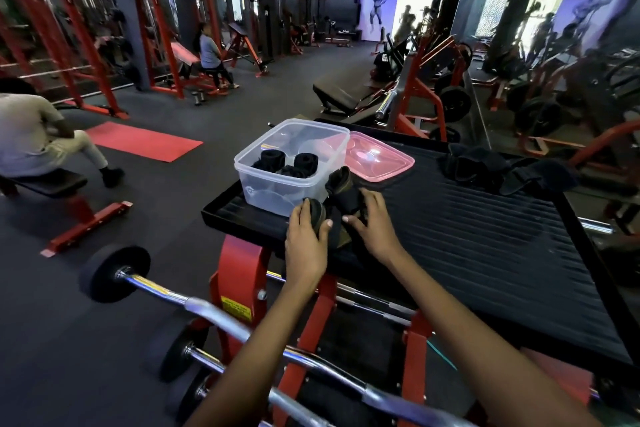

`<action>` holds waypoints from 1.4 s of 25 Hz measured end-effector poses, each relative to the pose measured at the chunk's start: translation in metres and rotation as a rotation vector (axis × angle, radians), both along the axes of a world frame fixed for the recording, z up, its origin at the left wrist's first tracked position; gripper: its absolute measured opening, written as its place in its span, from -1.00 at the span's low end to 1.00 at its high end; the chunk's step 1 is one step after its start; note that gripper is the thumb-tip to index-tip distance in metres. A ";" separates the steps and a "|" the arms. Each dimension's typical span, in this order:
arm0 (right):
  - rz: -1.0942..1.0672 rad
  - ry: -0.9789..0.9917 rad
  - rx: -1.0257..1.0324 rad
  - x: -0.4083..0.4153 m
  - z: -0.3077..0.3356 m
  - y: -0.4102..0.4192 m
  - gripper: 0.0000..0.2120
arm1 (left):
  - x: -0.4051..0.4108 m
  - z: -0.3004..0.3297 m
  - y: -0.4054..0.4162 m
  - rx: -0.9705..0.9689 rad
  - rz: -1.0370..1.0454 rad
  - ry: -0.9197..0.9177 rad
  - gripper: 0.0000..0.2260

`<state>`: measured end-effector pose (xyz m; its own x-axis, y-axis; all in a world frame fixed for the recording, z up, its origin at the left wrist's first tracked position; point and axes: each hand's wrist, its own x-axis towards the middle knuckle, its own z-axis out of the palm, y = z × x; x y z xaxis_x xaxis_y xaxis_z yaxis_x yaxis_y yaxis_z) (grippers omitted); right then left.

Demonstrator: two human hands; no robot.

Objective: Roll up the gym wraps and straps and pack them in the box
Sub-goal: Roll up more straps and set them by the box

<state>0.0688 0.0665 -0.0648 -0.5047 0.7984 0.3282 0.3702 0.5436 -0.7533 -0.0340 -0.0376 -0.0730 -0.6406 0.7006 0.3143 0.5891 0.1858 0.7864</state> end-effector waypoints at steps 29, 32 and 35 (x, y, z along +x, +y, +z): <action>-0.562 0.101 -0.171 0.159 0.037 0.125 -0.51 | 0.115 -0.018 0.157 -0.294 -0.486 0.293 -0.56; -0.560 -0.254 0.027 0.149 0.044 0.182 -0.44 | 0.114 -0.024 0.161 -0.396 -0.442 0.429 -0.52; -0.535 -0.632 0.173 0.135 0.059 0.231 -0.36 | 0.113 -0.023 0.161 -0.435 -0.451 0.436 -0.52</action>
